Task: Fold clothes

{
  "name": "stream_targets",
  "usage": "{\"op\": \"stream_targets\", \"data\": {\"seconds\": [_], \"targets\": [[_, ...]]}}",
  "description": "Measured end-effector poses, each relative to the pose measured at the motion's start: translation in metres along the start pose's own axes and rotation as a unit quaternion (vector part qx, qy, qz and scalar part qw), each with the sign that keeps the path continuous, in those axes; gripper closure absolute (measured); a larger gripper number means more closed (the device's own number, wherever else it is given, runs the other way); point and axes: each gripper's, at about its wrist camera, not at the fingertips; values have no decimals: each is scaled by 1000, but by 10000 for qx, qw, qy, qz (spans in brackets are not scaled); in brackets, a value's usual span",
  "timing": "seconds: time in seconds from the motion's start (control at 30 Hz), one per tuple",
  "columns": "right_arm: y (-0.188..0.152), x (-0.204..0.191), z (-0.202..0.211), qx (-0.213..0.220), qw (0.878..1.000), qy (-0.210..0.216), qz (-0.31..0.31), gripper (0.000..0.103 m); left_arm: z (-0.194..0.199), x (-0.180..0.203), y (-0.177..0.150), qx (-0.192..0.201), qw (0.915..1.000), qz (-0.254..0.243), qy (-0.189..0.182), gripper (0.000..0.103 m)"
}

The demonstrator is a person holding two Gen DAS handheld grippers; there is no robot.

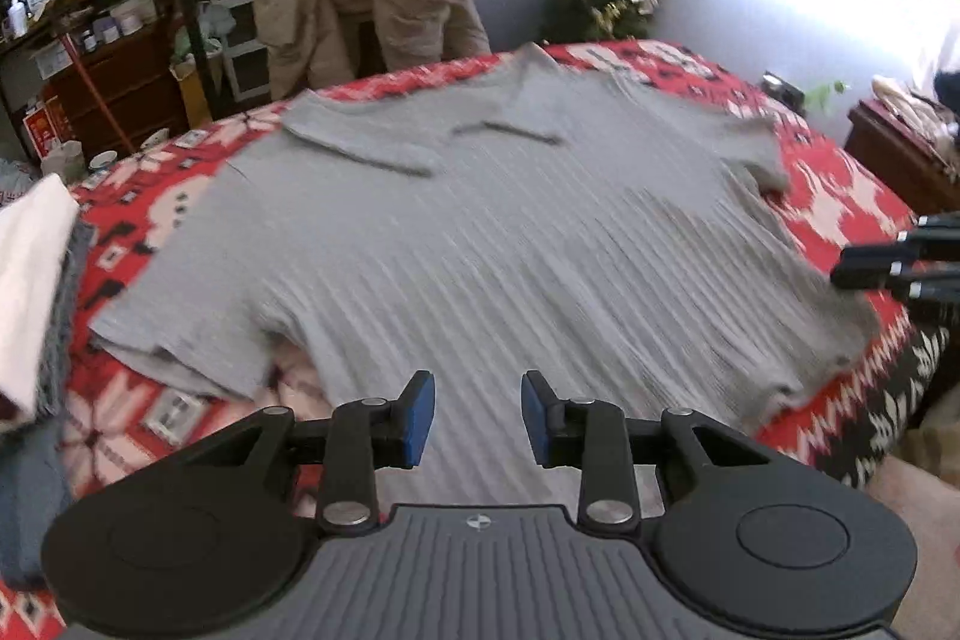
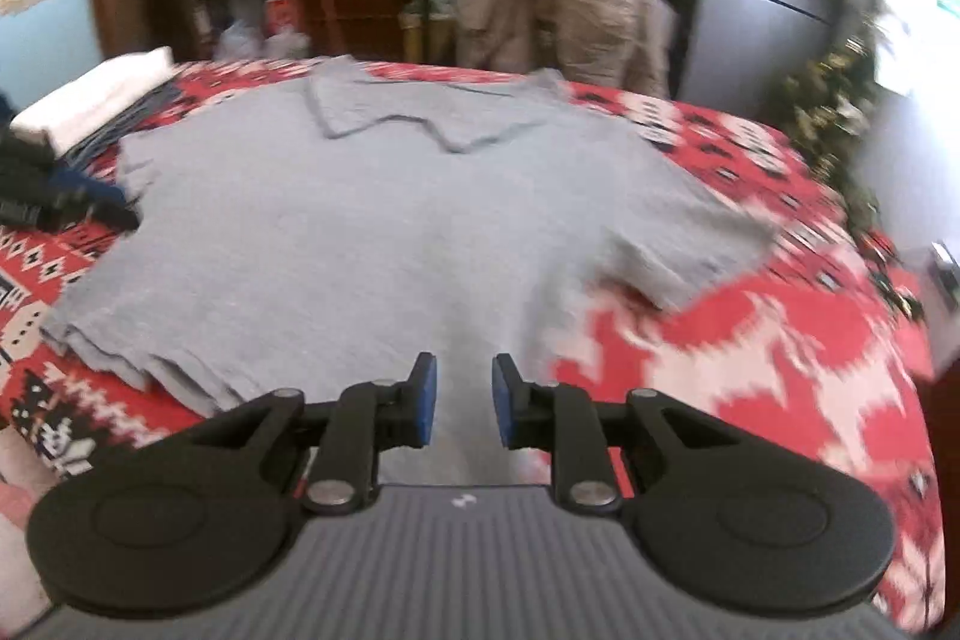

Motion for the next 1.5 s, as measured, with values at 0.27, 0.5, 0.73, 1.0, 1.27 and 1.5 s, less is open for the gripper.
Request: {"op": "stream_targets", "data": {"seconds": [0.27,0.5,0.73,1.0,1.27,1.5], "targets": [[11,49,-18,32,9970,27,-775,81,-14,20,-9,43,9997,190,133,71],[39,58,-59,-93,9933,394,-1082,81,-21,15,-7,17,9986,483,193,70],[43,52,-71,-214,9970,-212,-714,99,-23,9,-9,-62,9987,479,165,70],[37,63,-63,-169,9961,-57,-868,93,-19,1,-16,-74,9982,583,131,70],[10,55,-22,-208,9940,319,-1021,89,-3,-15,-33,-61,9968,761,249,70],[-10,32,-26,-441,9943,243,-942,94,4,-30,-52,-99,9922,1221,237,70]]}}
Point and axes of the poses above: each gripper's, at about its wrist camera, not at the fingertips, and z roughly against the way its jaws point, x to its right, y to its top, and after that the axes turned 11 degrees about -x, right-handed
